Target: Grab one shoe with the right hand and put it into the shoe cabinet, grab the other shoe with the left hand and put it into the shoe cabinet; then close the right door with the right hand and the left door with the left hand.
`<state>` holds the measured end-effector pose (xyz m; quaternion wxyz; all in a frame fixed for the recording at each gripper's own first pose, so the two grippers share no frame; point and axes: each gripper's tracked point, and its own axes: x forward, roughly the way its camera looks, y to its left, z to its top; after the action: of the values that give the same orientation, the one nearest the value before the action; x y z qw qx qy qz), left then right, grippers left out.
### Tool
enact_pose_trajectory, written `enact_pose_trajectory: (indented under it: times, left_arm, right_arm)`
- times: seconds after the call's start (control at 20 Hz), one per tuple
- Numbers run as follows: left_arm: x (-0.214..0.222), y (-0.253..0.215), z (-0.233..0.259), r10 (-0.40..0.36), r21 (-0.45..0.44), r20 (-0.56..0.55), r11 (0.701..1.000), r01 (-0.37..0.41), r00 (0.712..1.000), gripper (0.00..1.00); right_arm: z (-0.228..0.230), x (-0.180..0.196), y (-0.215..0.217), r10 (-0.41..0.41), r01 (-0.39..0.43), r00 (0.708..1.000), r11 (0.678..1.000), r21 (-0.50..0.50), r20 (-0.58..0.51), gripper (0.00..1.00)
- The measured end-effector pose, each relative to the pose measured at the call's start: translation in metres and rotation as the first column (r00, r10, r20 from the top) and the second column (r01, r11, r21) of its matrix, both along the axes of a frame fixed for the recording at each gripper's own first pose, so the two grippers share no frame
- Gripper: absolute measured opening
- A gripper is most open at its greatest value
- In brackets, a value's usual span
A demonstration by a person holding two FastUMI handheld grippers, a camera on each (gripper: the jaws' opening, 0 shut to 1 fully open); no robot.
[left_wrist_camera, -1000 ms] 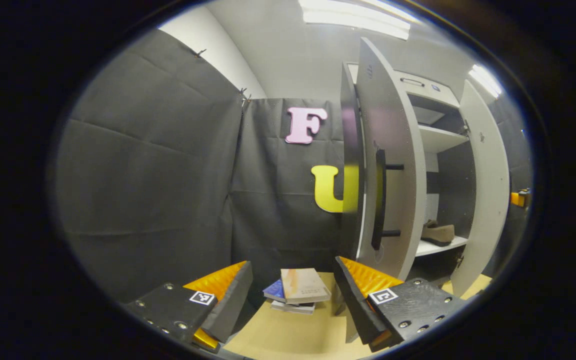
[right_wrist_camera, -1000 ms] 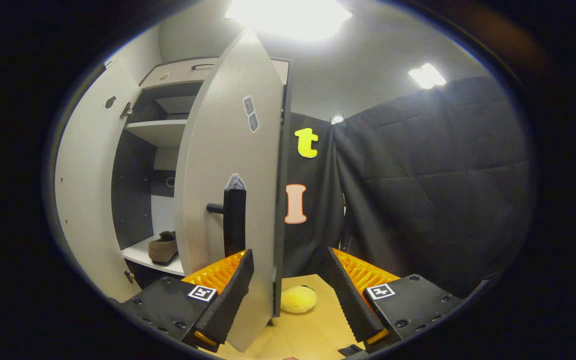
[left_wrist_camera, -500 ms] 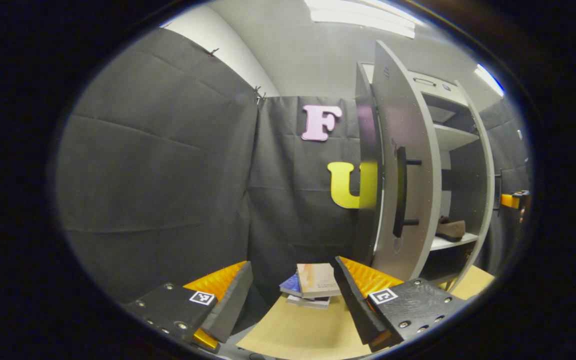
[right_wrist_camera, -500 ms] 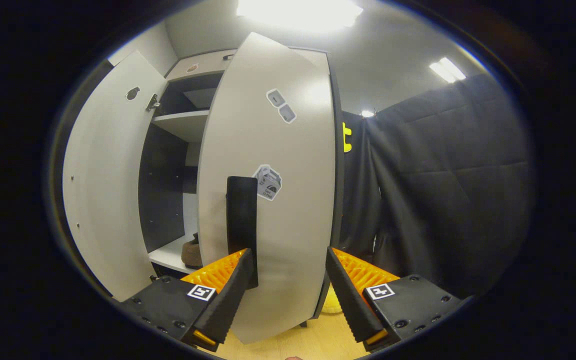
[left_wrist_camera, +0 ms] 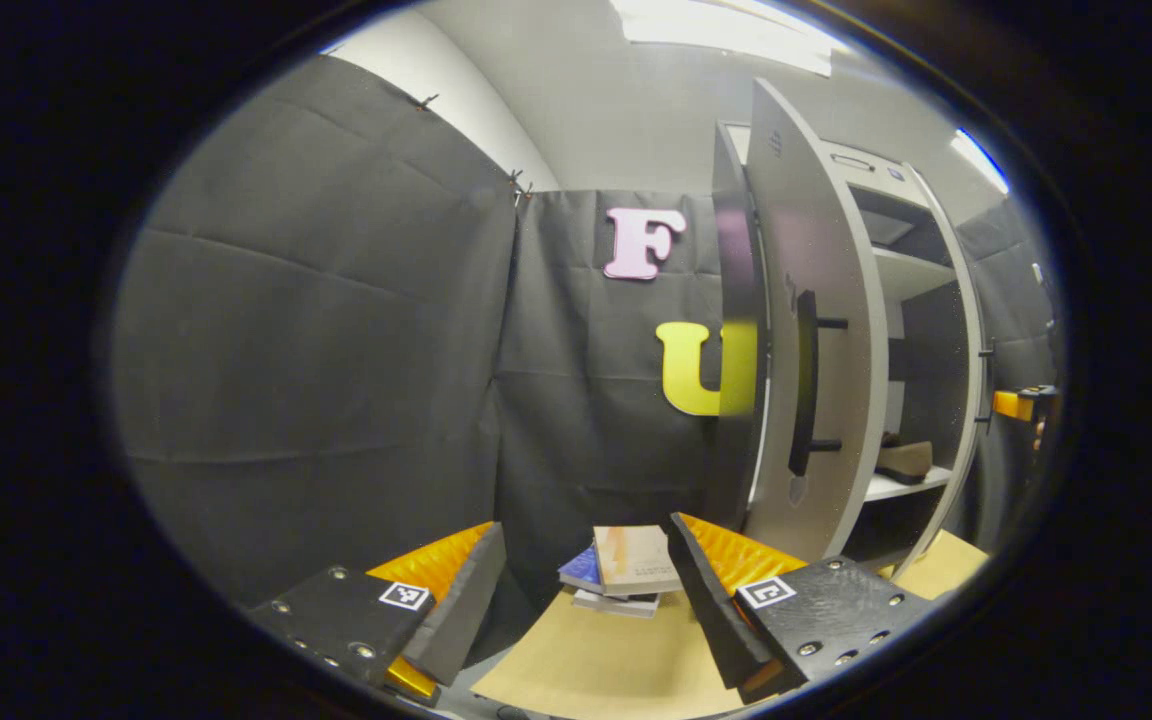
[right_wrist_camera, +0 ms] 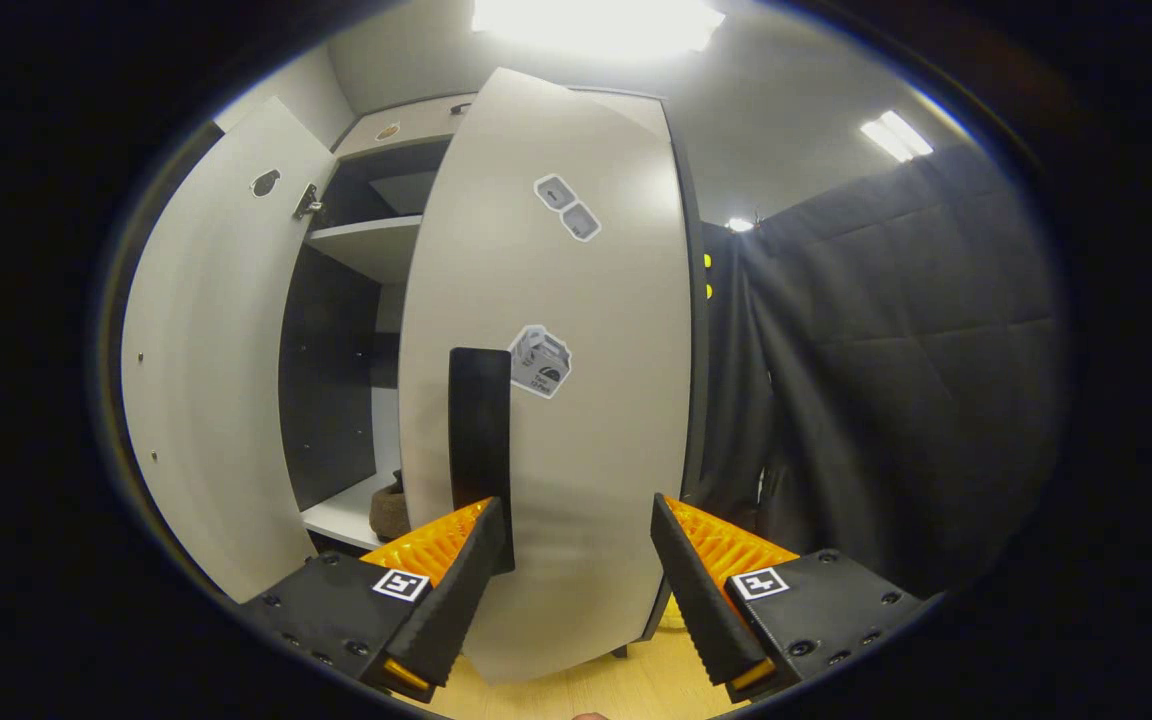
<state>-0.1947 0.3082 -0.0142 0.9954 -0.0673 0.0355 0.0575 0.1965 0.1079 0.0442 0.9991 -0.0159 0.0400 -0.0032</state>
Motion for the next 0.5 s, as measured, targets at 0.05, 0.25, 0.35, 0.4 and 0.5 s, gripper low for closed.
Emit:
enact_pose_trajectory:
  times: [0.05, 0.25, 0.35, 0.4, 0.5]
  left_arm:
    - [0.005, -0.001, 0.002, -0.008, 0.001, 0.004, 1.0, 0.008, 1.0, 1.0]
    - [0.025, -0.013, 0.013, -0.053, -0.005, 0.028, 0.999, 0.053, 0.998, 0.94]
    - [0.039, -0.019, 0.02, -0.083, -0.009, 0.04, 0.996, 0.084, 0.996, 0.95]
    - [0.045, -0.023, 0.024, -0.1, -0.007, 0.046, 0.995, 0.1, 0.994, 0.95]
    - [0.055, -0.029, 0.034, -0.12, 0.006, 0.061, 0.993, 0.119, 0.991, 0.95]
  right_arm:
    - [0.002, -0.003, -0.004, -0.011, 0.011, 1.0, 1.0, -0.003, 0.008, 0.96]
    - [0.004, -0.022, -0.019, -0.053, 0.053, 0.998, 0.999, -0.005, 0.029, 0.96]
    - [0.001, -0.029, -0.027, -0.077, 0.077, 0.997, 0.997, -0.004, 0.023, 0.96]
    - [0.0, -0.034, -0.031, -0.089, 0.089, 0.996, 0.996, -0.003, 0.02, 0.98]
    - [-0.003, -0.045, -0.037, -0.1, 0.1, 0.995, 0.995, -0.002, 0.023, 0.98]
